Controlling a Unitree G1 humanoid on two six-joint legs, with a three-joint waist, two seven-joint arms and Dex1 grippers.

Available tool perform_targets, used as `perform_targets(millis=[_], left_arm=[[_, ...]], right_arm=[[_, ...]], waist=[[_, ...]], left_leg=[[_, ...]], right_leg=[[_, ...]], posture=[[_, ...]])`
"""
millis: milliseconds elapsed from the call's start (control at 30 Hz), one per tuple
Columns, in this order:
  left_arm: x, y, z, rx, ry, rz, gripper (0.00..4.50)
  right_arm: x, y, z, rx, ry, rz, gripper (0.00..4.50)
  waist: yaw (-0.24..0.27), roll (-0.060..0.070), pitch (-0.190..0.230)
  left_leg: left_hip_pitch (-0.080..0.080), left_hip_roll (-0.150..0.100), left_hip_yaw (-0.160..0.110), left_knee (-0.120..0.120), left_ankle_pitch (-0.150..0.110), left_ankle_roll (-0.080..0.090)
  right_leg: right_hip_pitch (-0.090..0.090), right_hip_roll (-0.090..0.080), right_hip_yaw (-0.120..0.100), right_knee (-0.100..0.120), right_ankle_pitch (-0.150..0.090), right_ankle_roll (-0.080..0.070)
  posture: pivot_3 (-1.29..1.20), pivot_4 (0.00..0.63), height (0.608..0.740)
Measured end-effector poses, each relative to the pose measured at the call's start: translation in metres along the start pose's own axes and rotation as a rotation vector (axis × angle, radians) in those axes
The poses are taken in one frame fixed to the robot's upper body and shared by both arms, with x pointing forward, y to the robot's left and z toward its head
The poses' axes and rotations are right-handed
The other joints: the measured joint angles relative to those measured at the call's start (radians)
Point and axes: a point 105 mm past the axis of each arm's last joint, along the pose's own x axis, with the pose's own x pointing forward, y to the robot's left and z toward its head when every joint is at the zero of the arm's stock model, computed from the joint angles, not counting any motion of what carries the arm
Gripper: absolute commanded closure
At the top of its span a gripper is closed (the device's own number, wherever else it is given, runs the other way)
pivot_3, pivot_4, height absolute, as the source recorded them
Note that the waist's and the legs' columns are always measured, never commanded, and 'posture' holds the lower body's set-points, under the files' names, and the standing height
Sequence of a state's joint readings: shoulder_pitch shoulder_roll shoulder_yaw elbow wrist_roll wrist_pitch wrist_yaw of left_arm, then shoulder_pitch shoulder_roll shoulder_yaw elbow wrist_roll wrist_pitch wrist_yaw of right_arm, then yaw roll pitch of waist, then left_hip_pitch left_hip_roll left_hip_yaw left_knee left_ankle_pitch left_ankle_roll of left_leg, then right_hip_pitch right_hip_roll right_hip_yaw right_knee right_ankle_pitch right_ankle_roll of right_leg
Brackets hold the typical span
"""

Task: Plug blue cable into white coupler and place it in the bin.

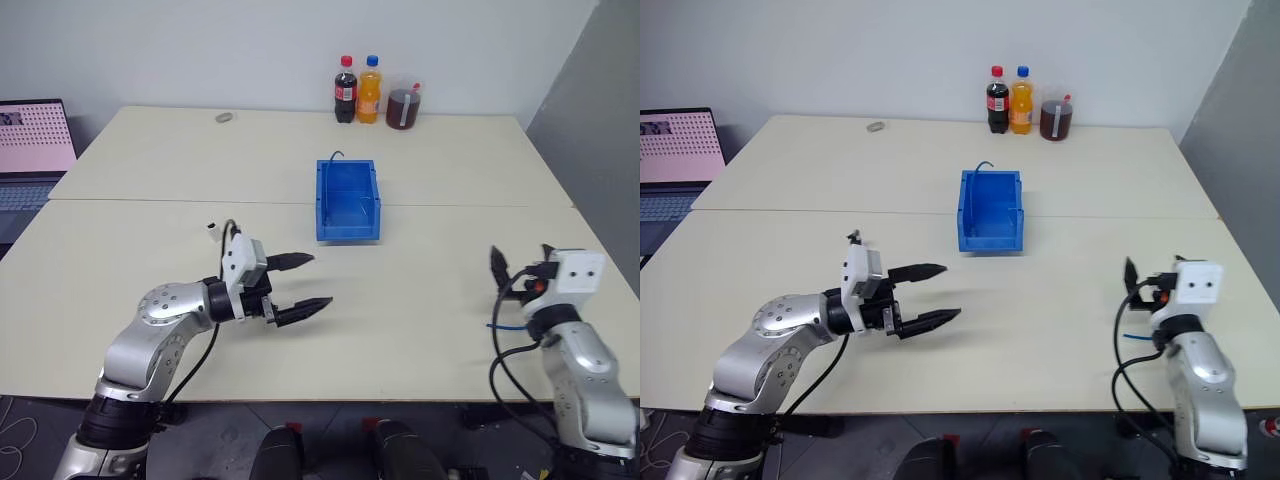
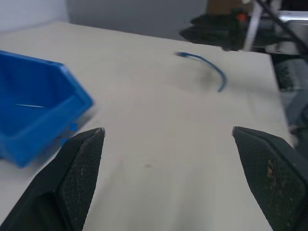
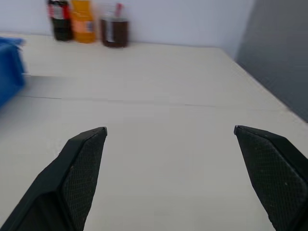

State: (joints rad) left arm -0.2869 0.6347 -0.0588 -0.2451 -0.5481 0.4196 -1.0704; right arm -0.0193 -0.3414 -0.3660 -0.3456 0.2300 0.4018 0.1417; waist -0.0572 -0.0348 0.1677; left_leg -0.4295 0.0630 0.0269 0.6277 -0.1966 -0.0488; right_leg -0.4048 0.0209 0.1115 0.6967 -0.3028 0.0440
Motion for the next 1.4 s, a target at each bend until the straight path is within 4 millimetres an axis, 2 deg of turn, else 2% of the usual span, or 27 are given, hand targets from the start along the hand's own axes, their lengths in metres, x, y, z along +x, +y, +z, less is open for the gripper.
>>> perform_targets(millis=[100, 233, 400, 467, 567, 767, 800, 833, 1033, 1067, 1233, 1333, 1400], left_arm=[[0.01, -0.007, 0.006, 0.018, 0.017, -0.105, 0.0], [0.019, -0.013, 0.01, 0.037, 0.021, -0.179, 0.0], [0.022, -0.013, 0.01, 0.038, 0.022, -0.192, 0.0], [0.022, -0.013, 0.01, 0.039, 0.023, -0.192, 0.0], [0.022, -0.013, 0.01, 0.04, 0.027, -0.19, 0.0], [0.022, -0.013, 0.009, 0.043, 0.033, -0.186, 0.0], [0.022, -0.012, 0.009, 0.043, 0.033, -0.186, 0.0], [0.022, -0.012, 0.009, 0.043, 0.033, -0.185, 0.0], [0.022, -0.012, 0.009, 0.044, 0.034, -0.185, 0.0], [0.022, -0.012, 0.009, 0.044, 0.034, -0.185, 0.0], [0.019, -0.009, 0.006, 0.076, 0.064, -0.165, 0.0], [0.01, -0.005, -0.003, 0.1, 0.116, -0.132, 0.0], [-0.005, 0.001, -0.02, 0.091, 0.182, -0.086, 0.0]], right_arm=[[0.005, -0.029, -0.008, -0.038, 0.11, -0.101, 0.01], [0.009, -0.052, -0.028, -0.02, 0.267, -0.184, 0.01], [0.008, -0.059, -0.058, 0.039, 0.424, -0.21, 0.01], [0.008, -0.057, -0.063, 0.064, 0.442, -0.197, 0.01], [0.013, -0.059, -0.065, 0.11, 0.448, -0.194, 0.46], [0.018, -0.063, -0.066, 0.173, 0.455, -0.195, 2.09], [0.018, -0.063, -0.066, 0.173, 0.456, -0.192, 2.48], [0.018, -0.064, -0.066, 0.173, 0.456, -0.192, 2.62], [0.017, -0.067, -0.066, 0.156, 0.461, -0.171, 4.33], [0.017, -0.067, -0.066, 0.155, 0.461, -0.168, 4.47], [0.02, -0.06, -0.056, 0.159, 0.452, -0.039, 4.47], [0.022, -0.05, -0.04, 0.135, 0.437, 0.1, 4.47], [0.022, -0.029, -0.016, 0.063, 0.406, 0.294, 4.47]], waist=[[0.0, 0.0, 0.0], [0.0, 0.0, 0.0], [0.0, 0.001, 0.0], [-0.001, 0.001, 0.0], [-0.002, 0.001, 0.0], [0.0, 0.001, 0.0], [0.001, 0.001, 0.0], [0.001, 0.001, 0.0], [0.001, 0.001, 0.0], [0.001, 0.001, 0.0], [0.0, 0.002, 0.0], [-0.004, 0.003, 0.001], [-0.01, 0.003, 0.001]], left_leg=[[0.0, 0.0, 0.0, 0.001, 0.0, 0.0], [0.0, 0.0, 0.0, 0.001, 0.0, 0.0], [0.0, 0.0, 0.0, 0.0, 0.0, 0.0], [0.0, 0.0, 0.001, 0.0, 0.0, 0.0], [0.0, 0.0, 0.001, 0.001, 0.0, 0.0], [0.0, 0.0, 0.001, 0.001, 0.0, 0.0], [0.0, 0.0, 0.001, 0.001, 0.0, 0.0], [0.0, 0.0, 0.001, 0.001, 0.0, 0.0], [0.0, 0.0, 0.001, 0.001, 0.0, 0.0], [0.0, 0.0, 0.001, 0.001, 0.0, 0.0], [0.0, 0.0, 0.001, 0.001, 0.0, 0.0], [0.001, 0.0, 0.001, 0.001, 0.0, 0.0], [0.001, 0.001, 0.001, 0.0, 0.0, 0.0]], right_leg=[[0.0, 0.0, 0.0, 0.0, 0.0, 0.0], [0.0, 0.001, 0.001, 0.0, 0.0, 0.0], [0.0, 0.001, 0.001, 0.0, 0.0, 0.0], [0.0, 0.001, 0.002, 0.0, 0.0, 0.0], [0.0, 0.001, 0.002, 0.0, 0.0, 0.001], [0.0, 0.001, 0.002, 0.0, 0.0, 0.001], [0.0, 0.001, 0.002, 0.0, 0.0, 0.001], [0.0, 0.001, 0.002, 0.0, 0.0, 0.001], [0.0, 0.001, 0.002, 0.0, 0.0, 0.001], [0.0, 0.001, 0.002, 0.0, 0.0, 0.001], [0.0, 0.001, 0.002, 0.0, 0.0, 0.001], [0.0, 0.001, 0.003, 0.0, 0.0, 0.001], [0.0, 0.002, 0.003, 0.0, 0.0, 0.001]], posture=[[0.0, 0.15, 0.74], [0.0, 0.15, 0.74], [0.0, 0.15, 0.74], [0.0, 0.15, 0.74], [0.0, 0.15, 0.74], [0.0, 0.15, 0.74], [0.0, 0.15, 0.74], [0.0, 0.15, 0.74], [0.0, 0.15, 0.74], [0.0, 0.15, 0.74], [0.0, 0.15, 0.74], [0.0, 0.15, 0.74], [0.0, 0.15, 0.74]])
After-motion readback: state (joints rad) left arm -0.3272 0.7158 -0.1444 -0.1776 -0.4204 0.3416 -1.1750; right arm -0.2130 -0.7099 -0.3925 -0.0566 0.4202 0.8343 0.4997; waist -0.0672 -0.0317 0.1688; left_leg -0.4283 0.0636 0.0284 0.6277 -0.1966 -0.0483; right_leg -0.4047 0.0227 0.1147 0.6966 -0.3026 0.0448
